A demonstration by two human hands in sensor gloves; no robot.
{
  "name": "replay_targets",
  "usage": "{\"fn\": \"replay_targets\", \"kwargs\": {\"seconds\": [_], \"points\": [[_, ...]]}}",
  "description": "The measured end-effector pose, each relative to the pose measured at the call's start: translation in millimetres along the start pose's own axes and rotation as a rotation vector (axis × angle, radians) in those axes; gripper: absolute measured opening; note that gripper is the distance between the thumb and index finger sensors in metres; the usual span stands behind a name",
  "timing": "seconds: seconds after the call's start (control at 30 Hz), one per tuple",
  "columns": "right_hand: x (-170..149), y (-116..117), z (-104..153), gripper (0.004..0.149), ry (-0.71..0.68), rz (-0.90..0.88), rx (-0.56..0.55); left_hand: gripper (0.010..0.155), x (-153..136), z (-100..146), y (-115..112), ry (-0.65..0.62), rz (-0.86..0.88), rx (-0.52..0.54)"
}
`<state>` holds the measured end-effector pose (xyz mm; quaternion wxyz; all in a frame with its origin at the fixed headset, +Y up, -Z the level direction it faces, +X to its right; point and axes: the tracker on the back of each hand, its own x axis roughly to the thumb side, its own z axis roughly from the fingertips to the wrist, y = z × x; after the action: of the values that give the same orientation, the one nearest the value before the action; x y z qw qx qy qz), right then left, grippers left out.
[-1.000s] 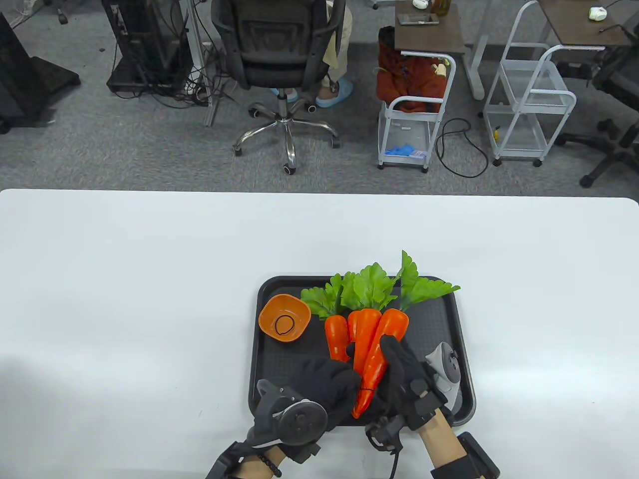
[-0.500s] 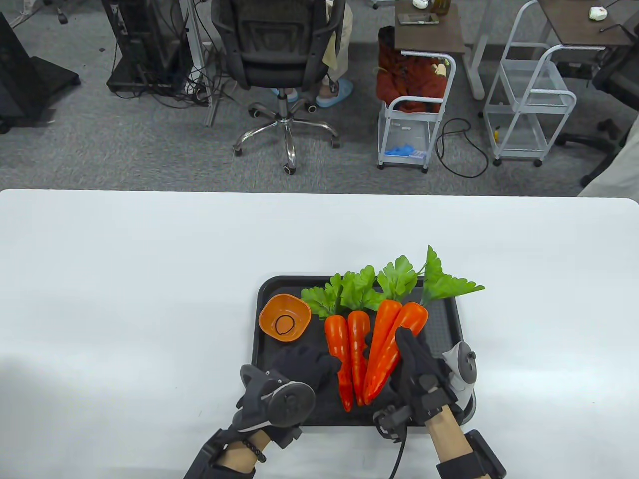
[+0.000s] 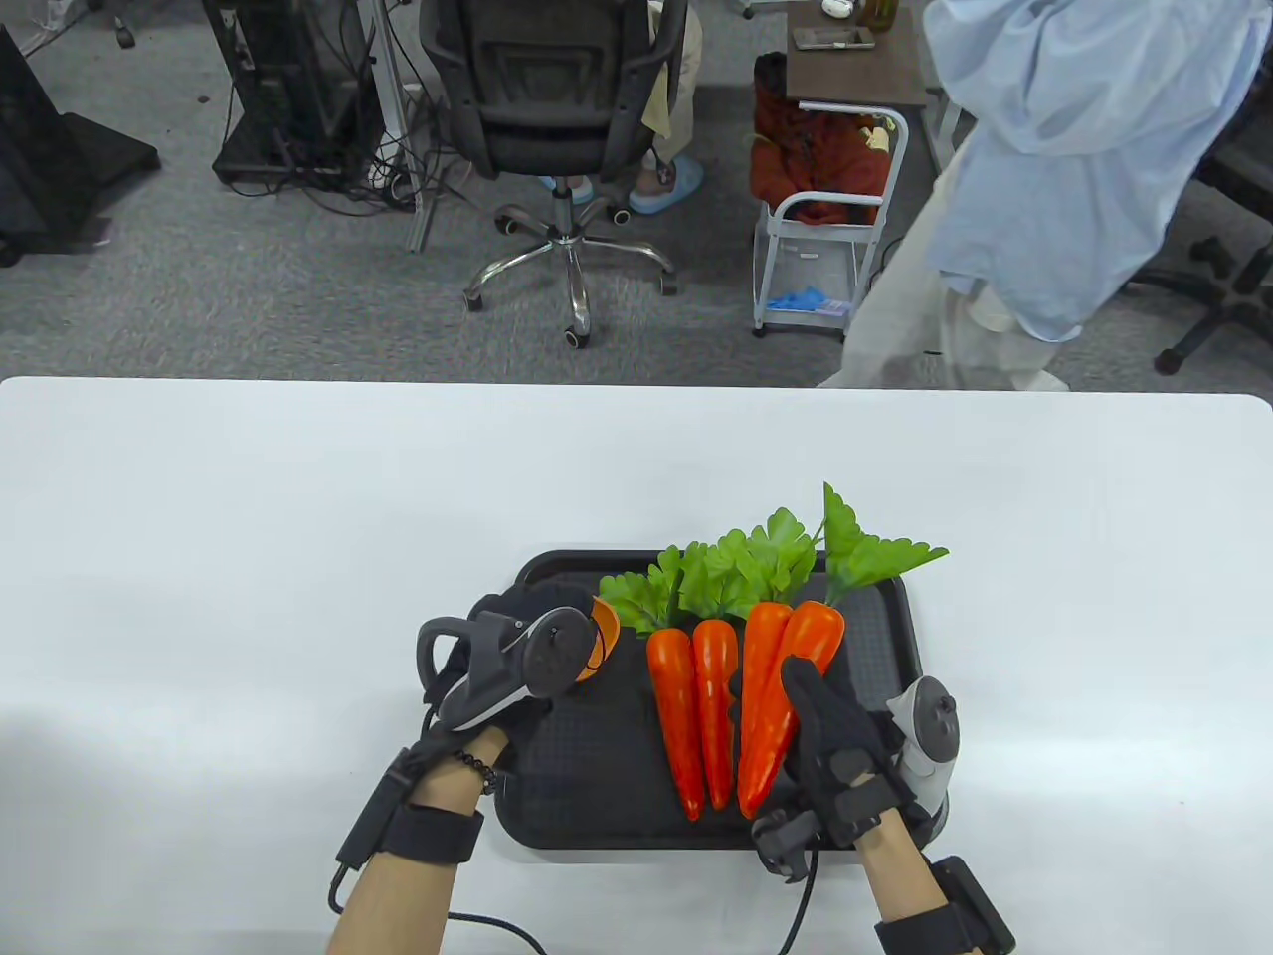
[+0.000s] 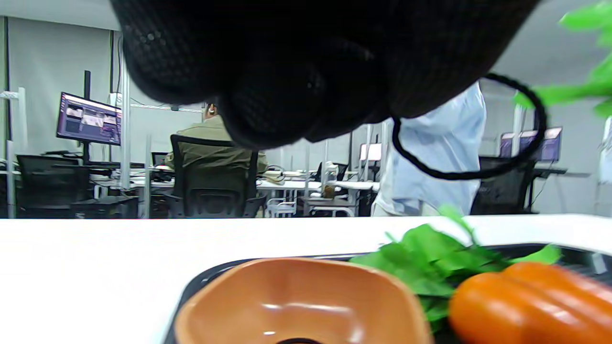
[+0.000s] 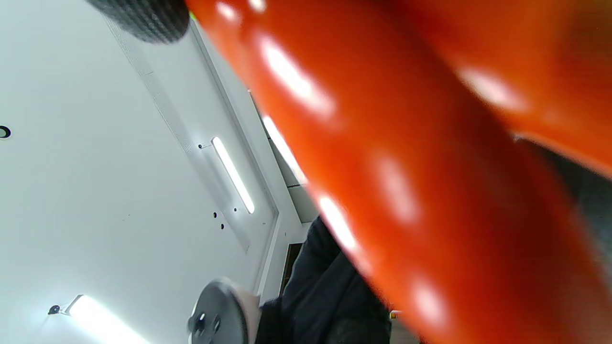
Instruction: Pinch and pull to detach rubber bands
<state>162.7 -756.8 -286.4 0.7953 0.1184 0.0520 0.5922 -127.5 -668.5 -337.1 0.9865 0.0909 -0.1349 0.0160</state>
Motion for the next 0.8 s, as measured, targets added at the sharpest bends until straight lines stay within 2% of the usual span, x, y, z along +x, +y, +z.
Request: {"fn": "replay_targets", "kwargs": {"seconds": [0.33,0.6,0.8], "points": [[0.5,-3.4,-0.5,0.090,-0.001,-0.009,-0.004,0.037,-2.1,-29.2,-33.9,0.059,-0.170,-0.083],[0.5,-4.9,-0.7,0.090,0.002,-0.007,-0.006,0.036,3.6,-34.2,-56.0,0.030,-0.307,-0.122],[0.6,-5.8,-0.6,0.090,0.004,-0.008,-0.005,0.035,13.4,-34.1,-64.1,-0.012,-0.396,-0.118]]}}
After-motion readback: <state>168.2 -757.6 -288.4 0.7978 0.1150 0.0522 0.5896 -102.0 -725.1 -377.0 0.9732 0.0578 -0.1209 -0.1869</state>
